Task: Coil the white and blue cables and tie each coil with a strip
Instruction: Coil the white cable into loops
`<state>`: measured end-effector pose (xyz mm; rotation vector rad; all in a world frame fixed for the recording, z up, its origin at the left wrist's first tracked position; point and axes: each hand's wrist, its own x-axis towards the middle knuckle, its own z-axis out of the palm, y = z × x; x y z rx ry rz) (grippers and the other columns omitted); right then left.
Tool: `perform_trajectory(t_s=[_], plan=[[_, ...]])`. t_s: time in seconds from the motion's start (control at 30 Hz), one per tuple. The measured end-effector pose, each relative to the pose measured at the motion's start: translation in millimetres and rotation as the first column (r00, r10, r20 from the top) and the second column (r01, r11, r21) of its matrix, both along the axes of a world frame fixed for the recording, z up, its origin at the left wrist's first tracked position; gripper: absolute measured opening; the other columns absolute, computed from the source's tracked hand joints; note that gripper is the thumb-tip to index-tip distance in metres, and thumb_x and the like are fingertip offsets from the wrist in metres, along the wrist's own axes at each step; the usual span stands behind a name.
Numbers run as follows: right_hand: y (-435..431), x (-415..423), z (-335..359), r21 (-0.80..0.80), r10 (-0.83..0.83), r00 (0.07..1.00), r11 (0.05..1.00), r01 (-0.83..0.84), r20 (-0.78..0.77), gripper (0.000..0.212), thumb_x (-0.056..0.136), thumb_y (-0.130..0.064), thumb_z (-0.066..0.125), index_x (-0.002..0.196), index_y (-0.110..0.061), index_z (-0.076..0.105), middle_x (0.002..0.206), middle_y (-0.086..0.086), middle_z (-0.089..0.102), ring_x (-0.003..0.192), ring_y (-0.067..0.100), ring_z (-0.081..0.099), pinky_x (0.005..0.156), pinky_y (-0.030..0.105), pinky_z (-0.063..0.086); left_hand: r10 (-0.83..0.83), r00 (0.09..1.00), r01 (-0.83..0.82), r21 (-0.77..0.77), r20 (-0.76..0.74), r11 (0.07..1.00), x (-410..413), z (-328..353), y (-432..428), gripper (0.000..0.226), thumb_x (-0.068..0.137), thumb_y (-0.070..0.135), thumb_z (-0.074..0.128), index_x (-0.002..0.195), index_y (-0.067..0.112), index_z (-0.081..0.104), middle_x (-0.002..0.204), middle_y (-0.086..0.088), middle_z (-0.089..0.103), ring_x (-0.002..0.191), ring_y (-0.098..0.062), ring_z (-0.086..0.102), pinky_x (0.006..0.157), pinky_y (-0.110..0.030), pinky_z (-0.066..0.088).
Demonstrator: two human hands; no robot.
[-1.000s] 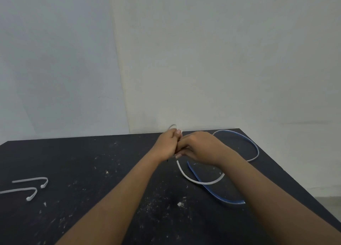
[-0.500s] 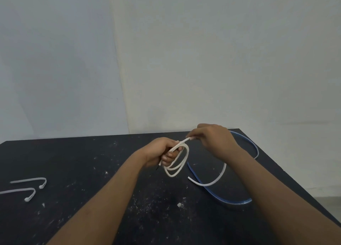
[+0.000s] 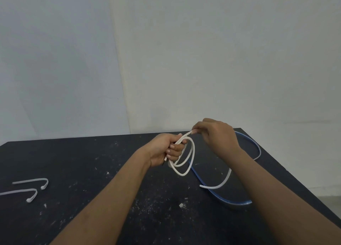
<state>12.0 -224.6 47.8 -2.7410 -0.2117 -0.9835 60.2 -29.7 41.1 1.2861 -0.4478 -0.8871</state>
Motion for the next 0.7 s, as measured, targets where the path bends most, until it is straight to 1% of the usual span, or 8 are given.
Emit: perform_trajectory(t_s=[0.13, 0.2, 0.23, 0.3, 0.37, 0.5, 0.6, 0.7], plan=[[-5.1, 6.9, -12.4, 0.127, 0.000, 1.000, 0.992, 0.004, -0.028, 0.016, 0.097, -0.027, 0.057, 0.101, -0.029, 0.071, 0.082, -0.009, 0.068, 0.074, 0.018, 0.061, 0.058, 0.032, 0.044, 0.115, 0.993, -0.114, -0.072, 0.004, 0.991, 3.1, 4.3, -0.1, 0.034, 0.105, 0.020, 0.028, 0.080, 0.010, 0.048, 0.048, 0.007, 0.025, 0.036, -0.003, 0.019, 0.037, -0.018, 0.015], [-13.9, 10.1, -22.0, 0.297, 0.037, 0.996, 0.955, -0.011, -0.082, 0.017, 0.100, -0.024, 0.053, 0.110, -0.031, 0.065, 0.067, -0.014, 0.060, 0.061, 0.012, 0.052, 0.054, 0.030, 0.039, 0.219, 0.974, -0.224, -0.163, -0.051, 0.961, 10.2, 8.7, 5.8, 0.034, 0.105, 0.020, 0.027, 0.080, 0.008, 0.047, 0.047, 0.007, 0.026, 0.034, -0.003, 0.020, 0.035, -0.017, 0.016], [-18.7, 10.4, -26.5, 0.387, 0.079, 0.992, 0.921, -0.037, -0.093, 0.019, 0.101, -0.020, 0.051, 0.113, -0.031, 0.060, 0.063, -0.012, 0.055, 0.056, 0.011, 0.047, 0.052, 0.031, 0.038, 0.271, 0.961, -0.278, -0.203, -0.064, 0.939, 14.2, 11.1, 10.2, 0.034, 0.105, 0.020, 0.027, 0.080, 0.008, 0.047, 0.047, 0.007, 0.026, 0.034, -0.003, 0.020, 0.035, -0.017, 0.016], [-26.4, 7.7, -33.9, 0.455, 0.141, 0.984, 0.887, -0.079, -0.104, 0.022, 0.101, -0.012, 0.044, 0.111, -0.032, 0.048, 0.064, -0.006, 0.052, 0.053, 0.012, 0.043, 0.052, 0.032, 0.038, 0.352, 0.933, -0.360, -0.261, -0.078, 0.896, 20.4, 14.6, 18.8, 0.032, 0.105, 0.020, 0.028, 0.082, 0.008, 0.047, 0.049, 0.006, 0.026, 0.034, -0.004, 0.021, 0.036, -0.018, 0.018], [-28.5, 2.6, -37.7, 0.373, 0.173, 0.973, 0.922, -0.106, -0.151, 0.026, 0.101, -0.011, 0.041, 0.107, -0.036, 0.043, 0.071, -0.005, 0.056, 0.054, 0.013, 0.047, 0.053, 0.032, 0.039, 0.418, 0.903, -0.428, -0.296, -0.102, 0.854, 23.8, 15.5, 24.2, 0.031, 0.105, 0.020, 0.029, 0.083, 0.008, 0.047, 0.049, 0.006, 0.027, 0.035, -0.005, 0.022, 0.036, -0.019, 0.019], [-20.3, -3.6, -37.6, 0.144, 0.198, 0.960, 0.975, -0.172, -0.199, 0.017, 0.101, -0.021, 0.043, 0.109, -0.036, 0.047, 0.075, -0.014, 0.056, 0.064, 0.013, 0.053, 0.057, 0.032, 0.044, 0.523, 0.839, -0.542, -0.324, -0.153, 0.775, 26.6, 13.2, 24.3, 0.036, 0.107, 0.021, 0.027, 0.081, 0.008, 0.048, 0.045, 0.006, 0.030, 0.033, -0.004, 0.023, 0.036, -0.018, 0.020], [-14.9, -5.3, -29.6, 0.086, 0.227, 0.947, 0.973, -0.212, -0.226, 0.019, 0.091, -0.018, 0.044, 0.097, -0.034, 0.053, 0.070, -0.016, 0.054, 0.063, 0.007, 0.050, 0.058, 0.029, 0.037, 0.554, 0.805, -0.592, -0.337, -0.210, 0.732, 28.6, 11.8, 22.3, 0.038, 0.107, 0.022, 0.026, 0.079, 0.009, 0.047, 0.044, 0.006, 0.030, 0.032, -0.004, 0.023, 0.036, -0.018, 0.019], [-10.6, -5.5, -24.2, 0.031, 0.232, 0.918, 0.971, -0.235, -0.321, 0.032, 0.080, -0.016, 0.046, 0.102, -0.037, 0.056, 0.086, -0.014, 0.063, 0.078, 0.003, 0.057, 0.068, 0.028, 0.045, 0.547, 0.806, -0.592, -0.336, -0.229, 0.732, 29.3, 10.6, 21.3, 0.038, 0.107, 0.023, 0.026, 0.078, 0.009, 0.047, 0.044, 0.006, 0.031, 0.032, -0.005, 0.024, 0.036, -0.018, 0.021]])
